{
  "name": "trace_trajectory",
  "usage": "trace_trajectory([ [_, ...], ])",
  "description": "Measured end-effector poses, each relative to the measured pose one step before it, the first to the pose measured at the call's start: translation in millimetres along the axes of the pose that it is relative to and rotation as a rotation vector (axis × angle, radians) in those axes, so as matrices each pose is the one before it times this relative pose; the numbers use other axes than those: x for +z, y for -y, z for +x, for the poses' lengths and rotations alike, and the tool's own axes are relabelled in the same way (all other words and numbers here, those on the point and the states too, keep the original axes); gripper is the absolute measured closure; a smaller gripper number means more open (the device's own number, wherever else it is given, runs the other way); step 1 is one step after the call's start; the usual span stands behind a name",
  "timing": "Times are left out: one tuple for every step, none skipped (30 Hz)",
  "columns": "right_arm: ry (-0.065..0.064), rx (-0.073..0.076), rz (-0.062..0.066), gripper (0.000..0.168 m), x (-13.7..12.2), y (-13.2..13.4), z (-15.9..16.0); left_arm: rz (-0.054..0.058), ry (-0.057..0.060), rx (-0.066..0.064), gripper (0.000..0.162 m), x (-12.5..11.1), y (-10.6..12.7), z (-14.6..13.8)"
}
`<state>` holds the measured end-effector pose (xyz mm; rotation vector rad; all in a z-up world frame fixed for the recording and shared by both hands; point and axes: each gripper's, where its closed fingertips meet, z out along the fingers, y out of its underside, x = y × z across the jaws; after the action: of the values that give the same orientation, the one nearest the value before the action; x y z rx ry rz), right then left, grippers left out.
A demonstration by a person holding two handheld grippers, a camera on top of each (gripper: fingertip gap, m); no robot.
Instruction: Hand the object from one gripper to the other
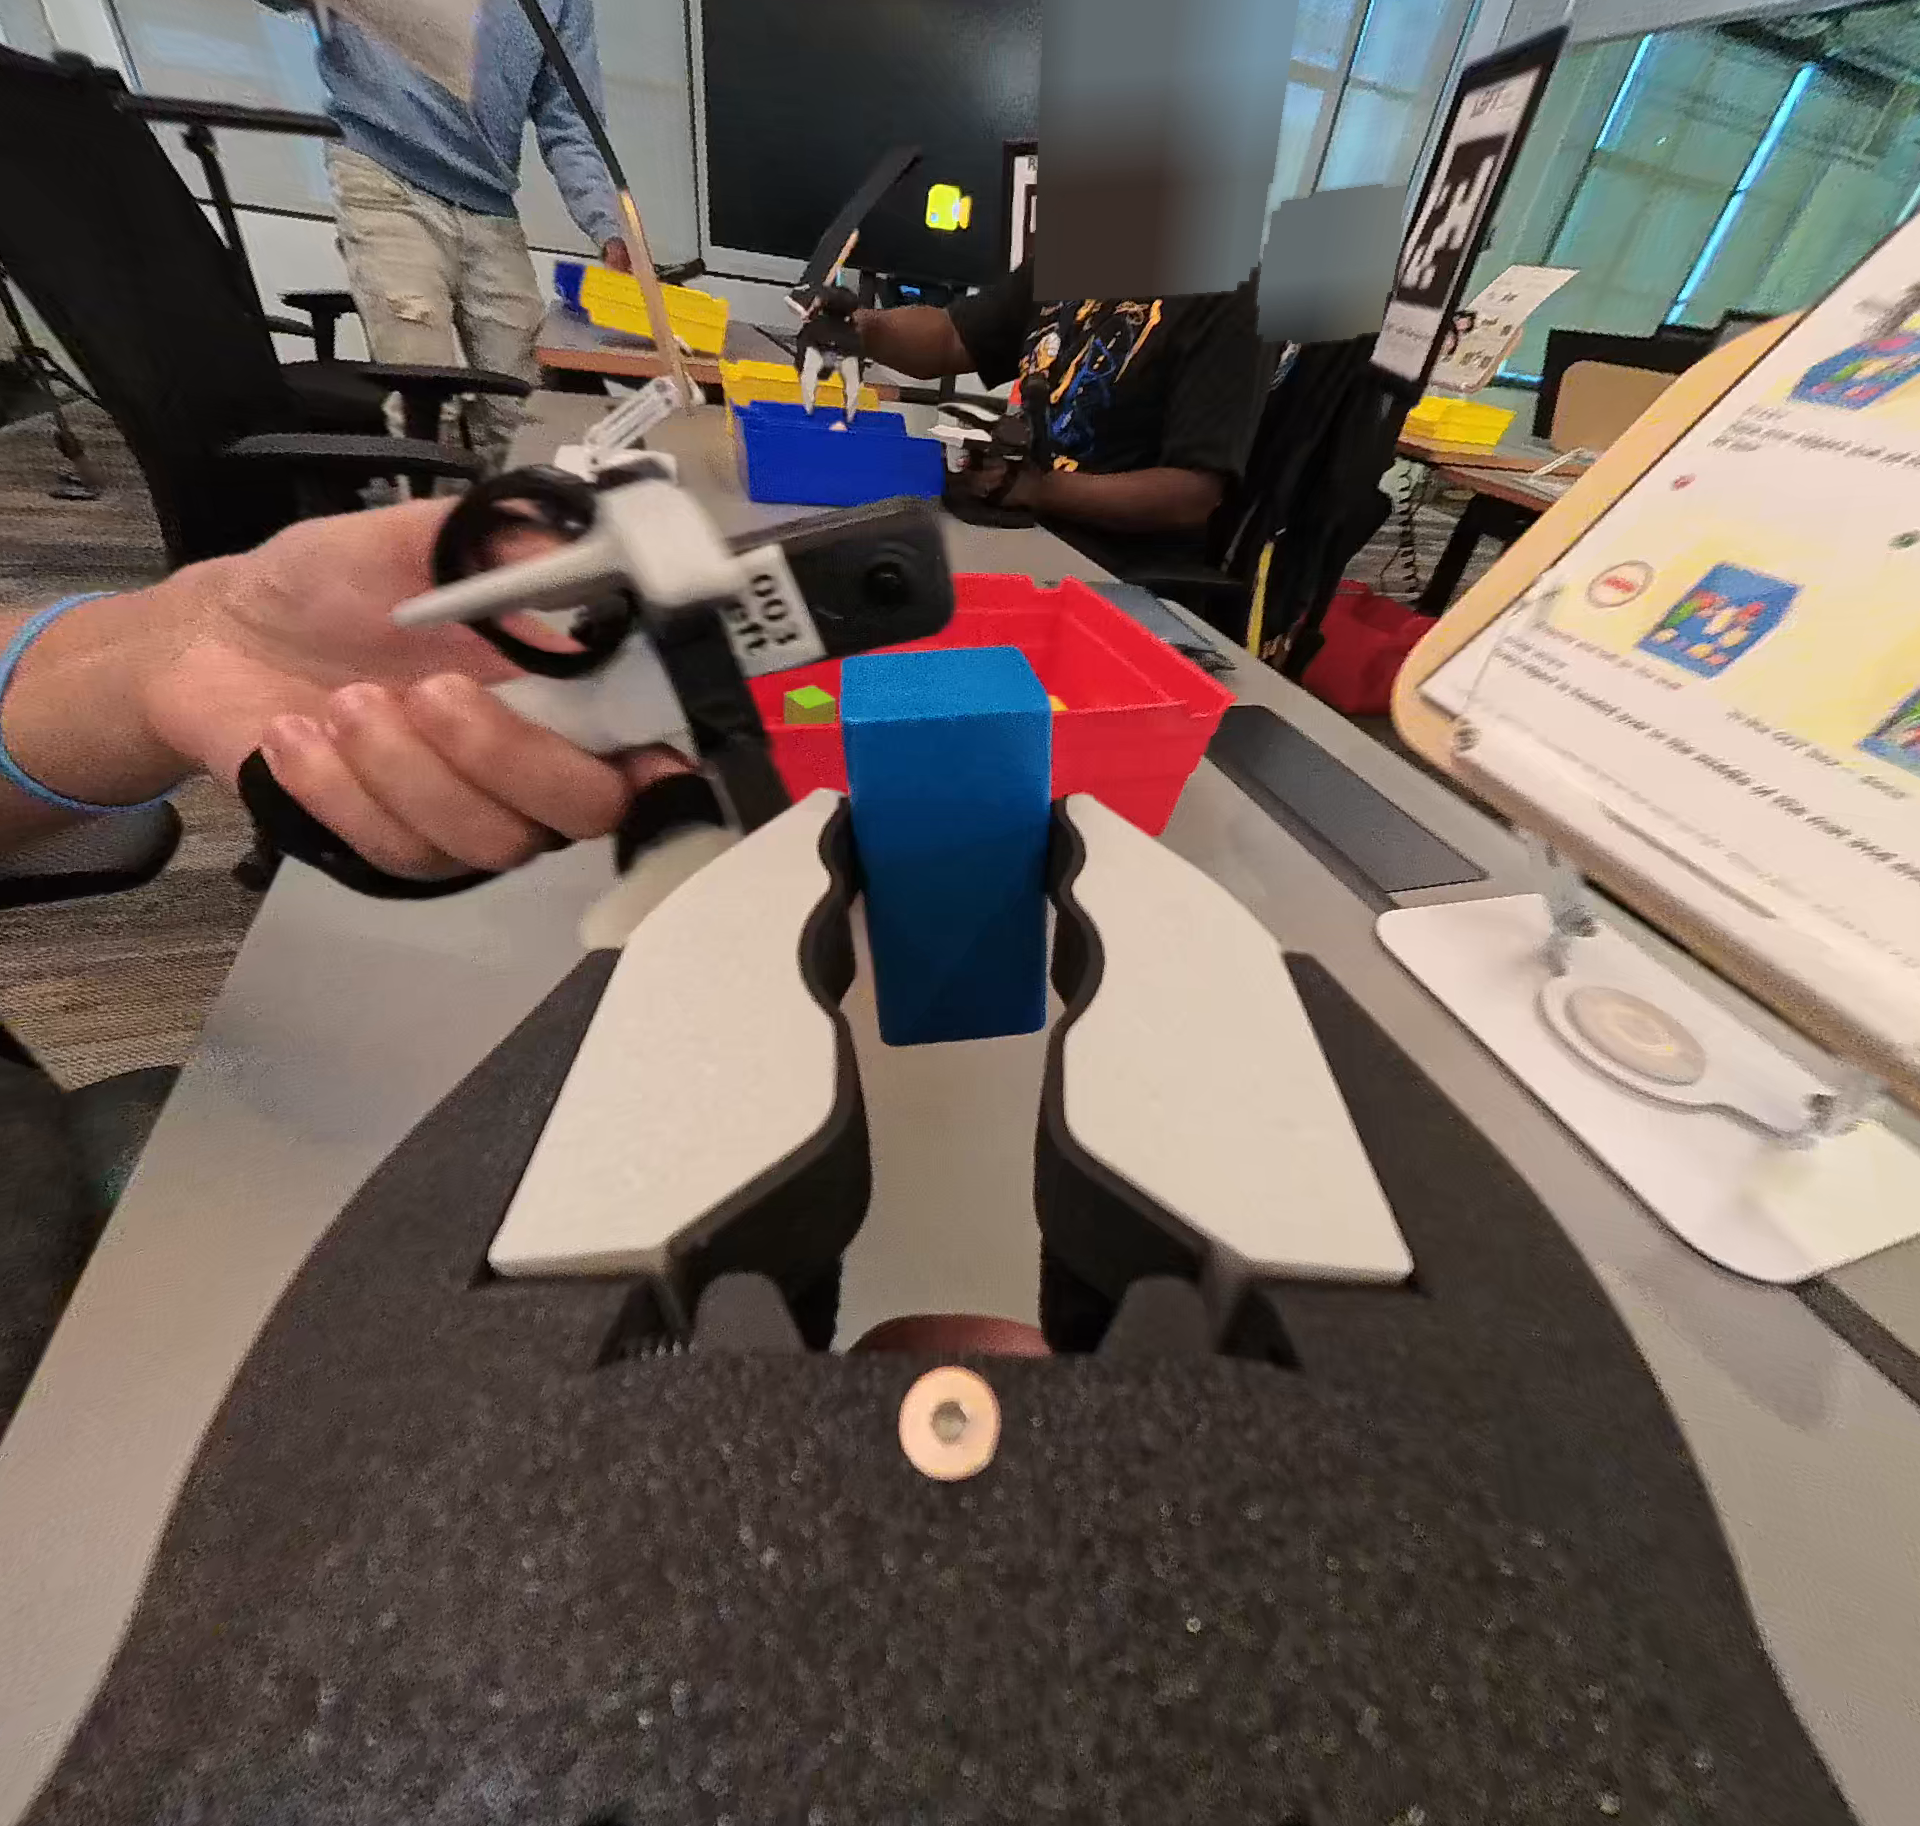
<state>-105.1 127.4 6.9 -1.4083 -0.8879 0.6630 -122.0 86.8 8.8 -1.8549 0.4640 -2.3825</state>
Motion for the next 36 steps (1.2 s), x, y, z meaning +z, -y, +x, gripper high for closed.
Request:
trace_trajectory([
  [-0.0146,-0.0146,-0.0024,0.134,-8.49,5.93,3.79,-0.0259,-0.0258,0.0275,0.094,-9.61,-13.99,8.56],
  [-0.023,-0.012,-0.008,0.134,-10.37,6.11,6.21,-0.0216,0.0082,0.0428,0.094,-10.2,-15.84,5.12],
  [-0.0389,-0.009,-0.0166,0.134,-12.4,5.45,10.11,-0.0182,0.0375,0.062,0.095,-10.68,-17.16,1.29],
  [-0.0507,-0.006,-0.0241,0.134,-14.13,4.3,13.58,-0.0137,0.0641,0.0713,0.097,-10.77,-17.82,-3.33],
  [-0.0598,-0.0048,-0.0292,0.134,-15.75,2.77,16.55,-0.0074,0.0837,0.0675,0.099,-10.78,-18.37,-7.85],
  [-0.0675,-0.0025,-0.0317,0.134,-16.66,1.12,19.07,-0.0029,0.0853,0.0553,0.099,-10.04,-18.46,-9.89],
  [-0.0739,0.0083,-0.0371,0.134,-16.65,-1.42,21.58,-0.0004,0.0731,0.0402,0.1,-9.28,-18.31,-9.76],
  [-0.0749,0.0283,-0.057,0.134,-15.65,-6.27,23.33,0.0015,0.0593,0.0253,0.1,-7.93,-17.33,-9.11],
  [-0.0785,0.0433,-0.0734,0.134,-13.81,-10.81,24.36,0.0004,0.0445,0.0157,0.1,-6.36,-15.79,-7.72],
  [-0.0812,0.0559,-0.0884,0.134,-11.01,-15.45,24.78,-0.0025,0.0358,0.0081,0.1,-4.71,-13.64,-6.87],
  [-0.0806,0.0695,-0.1045,0.134,-7.45,-20.05,24.43,-0.0105,0.0354,0.003,0.1,-2.86,-11.17,-6.2],
  [-0.0818,0.0657,-0.1101,0.134,-3.4,-22.63,24.0,-0.0163,0.0358,0.0033,0.101,-1.42,-7.55,-5.19],
  [-0.0821,0.0629,-0.1003,0.134,0.87,-22.41,22.63,-0.0086,0.0228,0.0099,0.102,-0.44,-1.88,-2.14],
  [-0.0684,0.0535,-0.0845,0.134,5.31,-19.56,19.03,0.0042,-0.0007,0.0203,0.102,0.01,2.42,1.94],
  [-0.0465,0.0501,-0.0758,0.134,8.88,-17.41,13.53,0.0073,-0.0081,0.0213,0.104,0.39,3.2,2.41],
  [-0.0124,0.0534,-0.0786,0.134,11.2,-15.67,6.67,-0.0013,-0.0007,0.0129,0.105,1.0,1.57,0.35],
  [0.0087,0.0491,-0.0777,0.134,12.28,-13.69,1.6,-0.0078,0.0028,0.0061,0.105,1.28,-0.4,-0.7],
  [0.0088,0.0268,-0.0742,0.133,12.38,-11.65,-0.1,-0.0072,0.0003,0.0031,0.105,1.32,-1.55,-0.5],
  [-0.011,0.0081,-0.0642,0.134,12.05,-9.59,1.67,-0.0074,-0.0013,-0.0019,0.105,1.17,-1.97,-0.32],
  [-0.0345,0.0012,-0.0687,0.134,11.4,-9.62,4.29,-0.008,-0.0035,-0.0065,0.105,0.87,-2.03,0.02],
  [-0.036,-0.0063,-0.0622,0.134,10.36,-7.86,4.12,-0.0046,-0.0074,-0.006,0.105,0.47,-1.16,1.14],
  [-0.0391,-0.0091,-0.0527,0.134,9.31,-5.93,4.61,0.0008,-0.0088,-0.0017,0.105,-0.08,-0.13,1.6],
  [-0.0303,-0.0084,-0.0434,0.133,7.68,-3.97,3.33,0.0057,-0.0056,0.0014,0.105,-0.62,0.92,1.35],
  [-0.0115,-0.0032,-0.0294,0.133,6.04,-1.69,0.93,0.0049,0.0007,0.0008,0.105,-0.64,1.03,0.23],
  [0.0038,0.0005,-0.0222,0.133,4.83,-0.43,-0.94,0.0017,0.0019,0.0005,0.105,-0.34,0.56,-0.37],
  [0.01,0.0008,-0.0182,0.133,3.9,-0.34,-1.68,-0.0015,0.0019,-0.0003,0.105,-0.03,-0.13,-0.71],
  [-0.0012,0.0006,-0.0218,0.133,3.34,-1.47,-0.1,-0.0027,0.0038,-0.0023,0.105,0.29,-0.36,-1.17],
  [-0.0046,-0.0096,-0.0238,0.133,3.03,-2.13,-0.05,-0.0028,0.0031,-0.0036,0.105,0.46,-0.7,-1.02],
  [0.0098,-0.0124,-0.0208,0.133,3.0,-2.23,-1.89,-0.0034,-0.0004,-0.0033,0.105,0.46,-0.75,-0.29],
  [0.0173,-0.0041,-0.0209,0.133,2.91,-2.66,-2.3,-0.0042,-0.002,-0.0021,0.105,0.57,-0.88,0.07],
  [0.0154,-0.0047,-0.0165,0.133,3.02,-2.25,-1.77,-0.0032,0.0013,-0.0004,0.105,0.36,-0.8,-0.09],
  [0.0072,-0.0049,-0.01,0.133,2.01,-1.27,-0.52,-0.0006,0.0044,0.0015,0.105,0.18,-0.39,-0.42],
  [0.0051,0.0035,0.0,0.134,-0.12,0.42,-0.26,-0.001,0.0022,0.0021,0.105,0.03,-0.32,-0.2],
  [-0.0012,0.0017,-0.0052,0.133,0.2,-0.34,0.56,-0.0024,0.0003,0.0006,0.105,0.05,-0.47,0.03],
  [0.0022,0.0003,-0.0024,0.133,0.07,0.0,-0.17,-0.0024,0.0014,-0.0017,0.104,-0.03,-0.52,-0.54],
  [0.0002,0.003,-0.0017,0.133,0.23,0.02,0.2,-0.0016,0.0024,-0.0033,0.104,0.03,-0.5,-0.92],
])
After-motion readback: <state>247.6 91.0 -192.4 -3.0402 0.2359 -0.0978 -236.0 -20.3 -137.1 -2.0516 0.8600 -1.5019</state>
